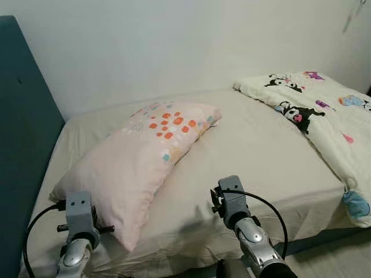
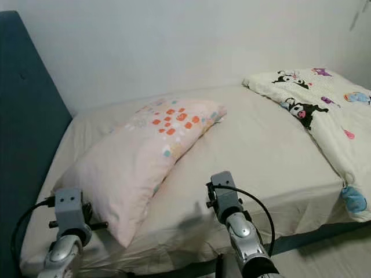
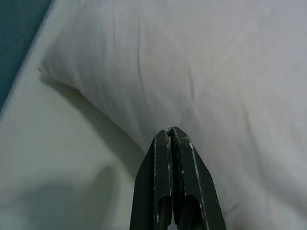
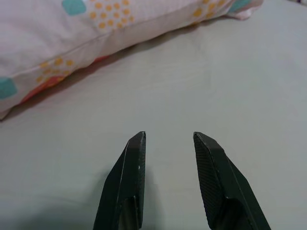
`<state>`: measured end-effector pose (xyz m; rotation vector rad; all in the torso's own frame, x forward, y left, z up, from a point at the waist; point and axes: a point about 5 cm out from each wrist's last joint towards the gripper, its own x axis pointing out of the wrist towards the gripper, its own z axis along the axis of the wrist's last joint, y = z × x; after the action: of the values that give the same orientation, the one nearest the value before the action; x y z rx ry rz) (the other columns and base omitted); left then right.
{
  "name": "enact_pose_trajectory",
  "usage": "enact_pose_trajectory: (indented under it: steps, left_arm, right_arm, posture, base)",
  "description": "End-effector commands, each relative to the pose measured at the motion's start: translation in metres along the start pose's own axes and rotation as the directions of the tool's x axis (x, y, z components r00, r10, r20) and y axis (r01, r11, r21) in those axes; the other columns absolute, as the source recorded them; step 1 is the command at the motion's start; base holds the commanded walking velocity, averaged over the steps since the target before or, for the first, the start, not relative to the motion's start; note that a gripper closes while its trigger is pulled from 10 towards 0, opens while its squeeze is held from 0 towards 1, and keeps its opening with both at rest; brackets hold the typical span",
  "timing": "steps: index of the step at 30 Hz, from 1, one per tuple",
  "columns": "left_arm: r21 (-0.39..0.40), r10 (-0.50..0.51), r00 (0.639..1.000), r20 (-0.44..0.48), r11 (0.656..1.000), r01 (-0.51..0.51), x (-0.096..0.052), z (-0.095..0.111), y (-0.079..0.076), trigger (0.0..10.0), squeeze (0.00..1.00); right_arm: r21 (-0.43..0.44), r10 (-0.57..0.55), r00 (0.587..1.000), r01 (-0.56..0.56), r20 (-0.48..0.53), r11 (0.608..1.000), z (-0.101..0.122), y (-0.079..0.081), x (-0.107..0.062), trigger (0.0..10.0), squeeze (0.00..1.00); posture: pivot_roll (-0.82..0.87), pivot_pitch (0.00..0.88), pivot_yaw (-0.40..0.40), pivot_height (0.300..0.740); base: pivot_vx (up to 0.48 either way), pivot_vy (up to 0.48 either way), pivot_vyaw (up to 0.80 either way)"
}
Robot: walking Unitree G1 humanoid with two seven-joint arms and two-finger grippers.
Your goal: Clean up the room
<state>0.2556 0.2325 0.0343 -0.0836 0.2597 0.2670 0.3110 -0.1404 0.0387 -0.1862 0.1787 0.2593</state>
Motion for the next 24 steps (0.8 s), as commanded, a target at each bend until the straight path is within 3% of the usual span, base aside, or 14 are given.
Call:
enact_pose_trajectory:
  steps: [1,5,6,7,8,9,10,16,19,22,24]
  left_arm:
    - [-0.033,-0.026,0.999,-0.044,0.999,0.025,-0.007,-0.006,0.015,10.0,0.0]
    - [-0.045,-0.076,0.995,-0.068,0.996,0.074,-0.014,-0.012,0.016,10.0,0.0]
    - [-0.088,-0.108,0.99,-0.087,0.991,0.1,-0.018,-0.016,0.016,10.0,0.0]
    - [-0.155,-0.14,0.986,-0.096,0.98,0.124,-0.023,-0.02,0.016,10.0,0.43]
    - [-0.233,-0.18,0.98,-0.087,0.96,0.156,-0.028,-0.022,0.015,10.0,1.0]
    - [-0.294,-0.207,0.976,-0.071,0.939,0.178,-0.032,-0.023,0.015,10.0,1.0]
    - [-0.294,-0.207,0.976,-0.071,0.939,0.178,-0.032,-0.023,0.015,10.0,1.0]
    - [-0.437,-0.348,0.937,-0.021,0.847,0.305,-0.049,-0.024,-0.003,10.0,1.0]
    - [-0.455,-0.343,0.939,-0.008,0.837,0.302,-0.048,-0.025,-0.01,10.0,1.0]
    - [-0.475,-0.257,0.966,0.004,0.85,0.228,-0.041,-0.026,-0.011,10.0,1.0]
    - [-0.431,-0.244,0.97,-0.007,0.876,0.217,-0.037,-0.028,-0.014,10.0,1.0]
  right_arm:
    - [0.023,0.034,0.999,-0.034,0.002,0.999,0.0,0.006,0.0,10.0,0.0]
    - [0.022,0.052,0.999,-0.053,0.004,0.998,0.0,0.01,0.0,10.0,0.0]
    - [0.023,0.058,0.998,-0.058,0.004,0.998,0.0,0.011,0.0,10.0,0.0]
    - [0.024,0.061,0.998,-0.061,0.004,0.998,0.0,0.012,-0.001,10.0,0.0]
    - [0.025,0.063,0.998,-0.063,0.003,0.998,0.0,0.012,-0.001,10.0,0.0]
    - [0.025,0.065,0.998,-0.065,0.002,0.998,-0.001,0.013,-0.001,10.0,0.0]
    - [0.025,0.065,0.998,-0.065,0.002,0.998,-0.001,0.013,-0.001,10.0,0.0]
    - [0.027,0.077,0.997,-0.077,-0.005,0.997,-0.001,0.014,-0.001,10.0,0.0]
    - [0.028,0.084,0.996,-0.083,-0.006,0.996,-0.001,0.015,-0.001,10.0,0.0]
    - [0.028,0.09,0.996,-0.09,-0.006,0.996,-0.001,0.016,-0.001,10.0,0.0]
    - [0.026,0.092,0.996,-0.092,-0.004,0.995,-0.001,0.016,-0.001,10.0,0.0]
  posture:
    - [-0.08,0.0,0.02,0.561]
    - [-0.07,0.0,0.017,0.561]
    - [-0.07,0.0,0.016,0.561]
    - [-0.07,0.0,0.015,0.561]
    - [-0.07,0.0,0.015,0.561]
    - [-0.07,0.001,0.016,0.561]
    - [-0.07,0.001,0.016,0.561]
    - [-0.07,0.003,0.003,0.561]
    - [-0.07,0.004,0.0,0.561]
    - [-0.08,0.005,0.0,0.561]
    - [-0.08,0.01,-0.004,0.561]
  base:
    - [0.0,0.0,0.0]
    - [0.0,0.0,0.0]
    - [0.0,0.0,0.0]
    - [0.0,0.0,0.0]
    - [0.0,0.0,0.0]
    - [0.0,0.0,0.0]
    - [0.0,0.0,0.0]
    - [0.0,0.0,0.0]
    - [0.0,0.0,0.0]
    - [0.0,0.0,0.0]
    - [0.0,0.0,0.0]
